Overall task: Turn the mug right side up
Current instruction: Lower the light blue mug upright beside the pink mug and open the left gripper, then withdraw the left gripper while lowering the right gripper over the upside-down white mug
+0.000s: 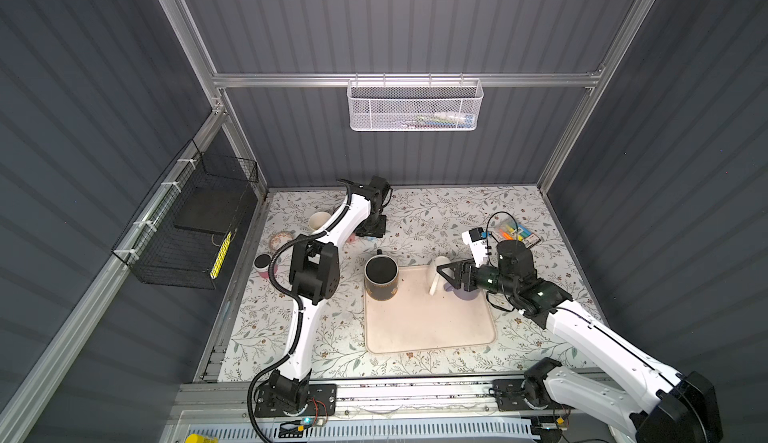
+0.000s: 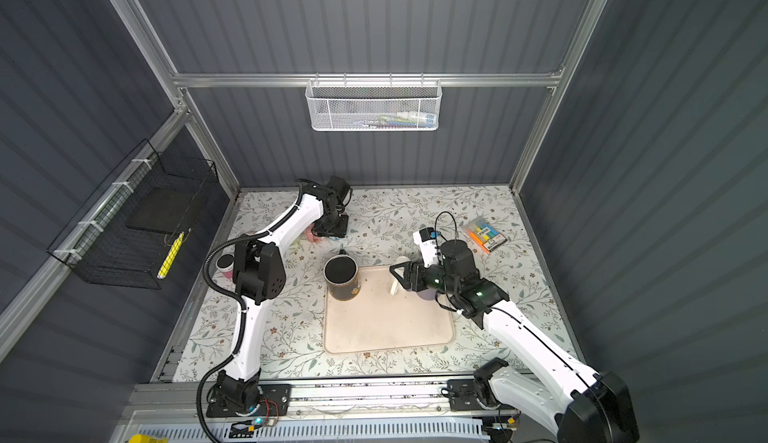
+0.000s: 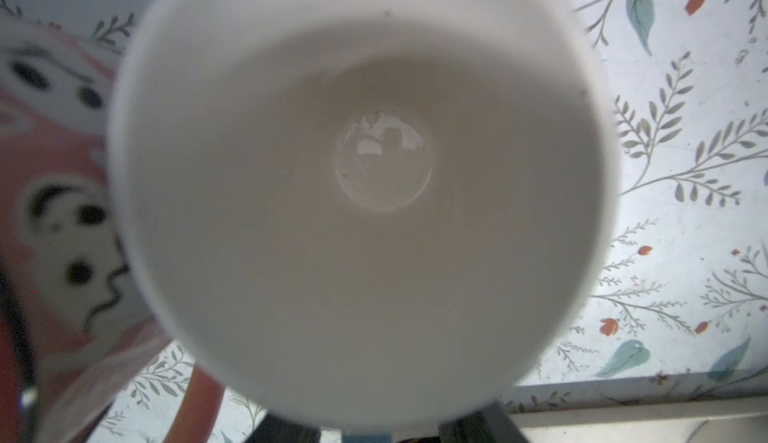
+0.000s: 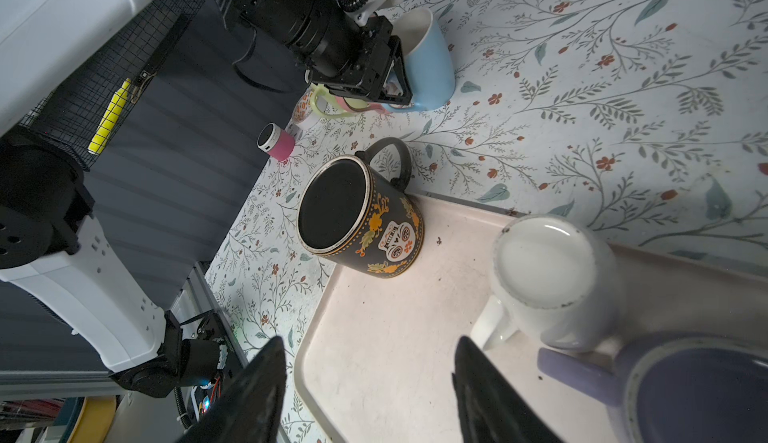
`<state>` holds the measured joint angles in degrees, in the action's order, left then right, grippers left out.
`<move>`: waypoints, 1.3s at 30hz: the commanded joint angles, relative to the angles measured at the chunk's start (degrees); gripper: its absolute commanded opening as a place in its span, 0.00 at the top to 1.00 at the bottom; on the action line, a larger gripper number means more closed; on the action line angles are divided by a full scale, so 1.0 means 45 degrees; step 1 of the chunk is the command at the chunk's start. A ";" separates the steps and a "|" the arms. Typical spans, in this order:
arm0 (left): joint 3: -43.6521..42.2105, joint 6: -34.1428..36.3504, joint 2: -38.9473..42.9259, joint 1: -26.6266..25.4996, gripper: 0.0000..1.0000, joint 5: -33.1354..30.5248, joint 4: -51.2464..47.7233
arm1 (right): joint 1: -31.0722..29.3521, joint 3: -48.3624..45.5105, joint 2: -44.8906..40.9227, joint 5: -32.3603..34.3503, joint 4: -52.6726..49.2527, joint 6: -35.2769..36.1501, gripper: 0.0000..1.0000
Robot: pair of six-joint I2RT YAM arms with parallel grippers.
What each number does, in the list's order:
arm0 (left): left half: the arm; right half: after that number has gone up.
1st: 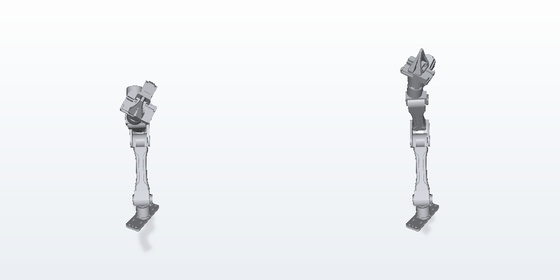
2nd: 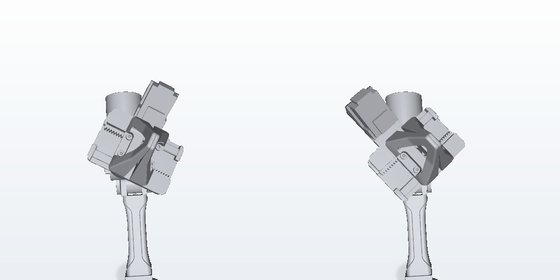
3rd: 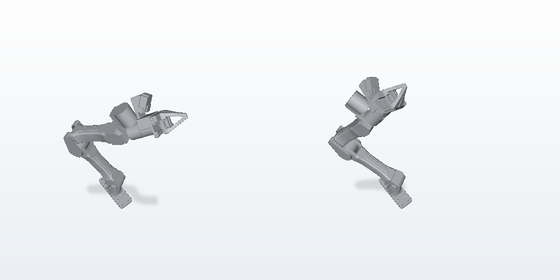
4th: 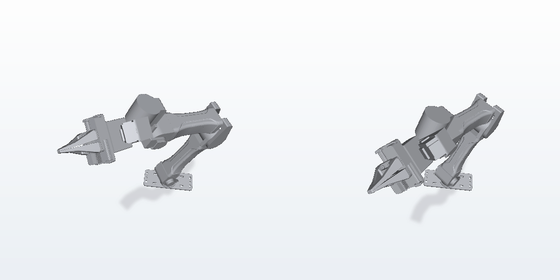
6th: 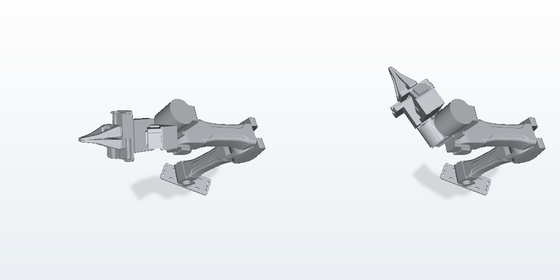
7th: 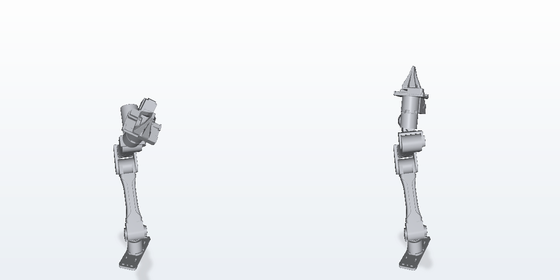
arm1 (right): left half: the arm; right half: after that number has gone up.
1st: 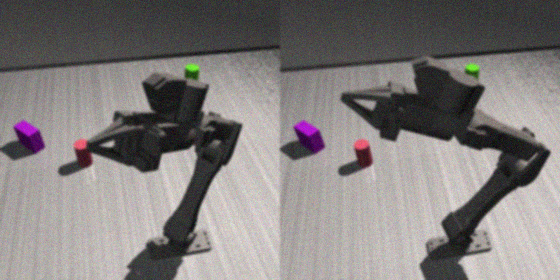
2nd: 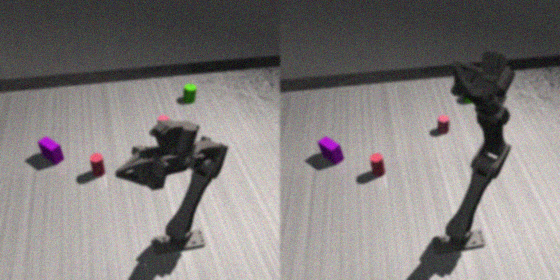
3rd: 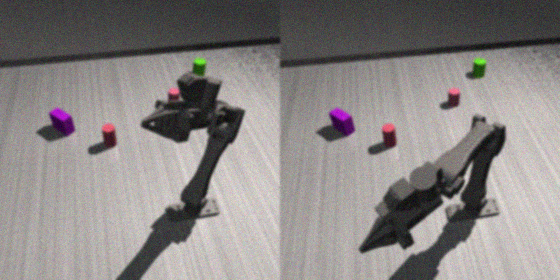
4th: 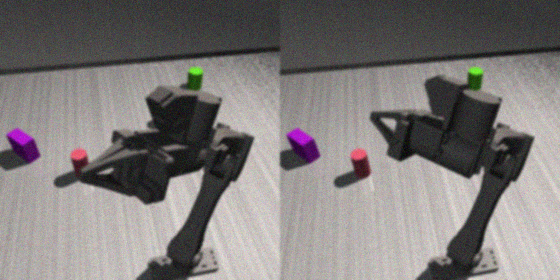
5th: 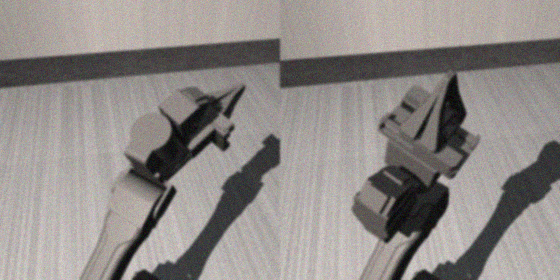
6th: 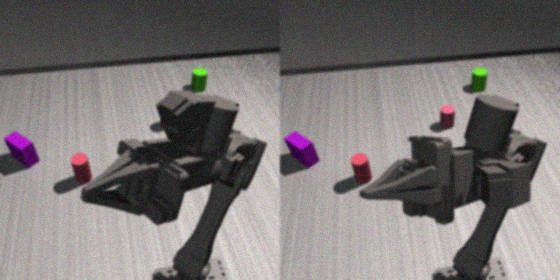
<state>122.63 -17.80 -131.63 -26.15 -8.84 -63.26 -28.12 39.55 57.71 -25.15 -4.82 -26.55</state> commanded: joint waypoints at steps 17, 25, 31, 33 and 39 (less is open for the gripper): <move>-0.2265 0.1402 0.4191 0.0071 0.22 0.0006 0.1070 | 0.0037 0.2030 0.0258 0.2383 -0.4244 -0.0258 0.37; -0.5739 0.1040 0.7475 0.0057 0.00 0.0245 0.3170 | -0.0244 0.2890 0.1013 0.3836 -0.5740 -0.1148 0.39; -0.8557 0.0584 1.0013 0.0057 0.00 0.0685 0.4401 | -0.1043 0.3696 0.1677 0.5332 -0.6757 -0.1547 0.38; -0.9529 0.0427 1.0736 0.0062 0.00 0.0780 0.4749 | -0.1340 0.3988 0.1974 0.5806 -0.7097 -0.1723 0.38; -1.1605 0.0110 1.2652 0.0064 0.00 0.0877 0.5512 | -0.2090 0.4612 0.2800 0.6612 -0.7620 -0.2213 0.41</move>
<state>72.64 -15.79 -77.49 -26.15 -6.11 -41.23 -36.49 58.67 68.97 1.04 -36.03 -34.65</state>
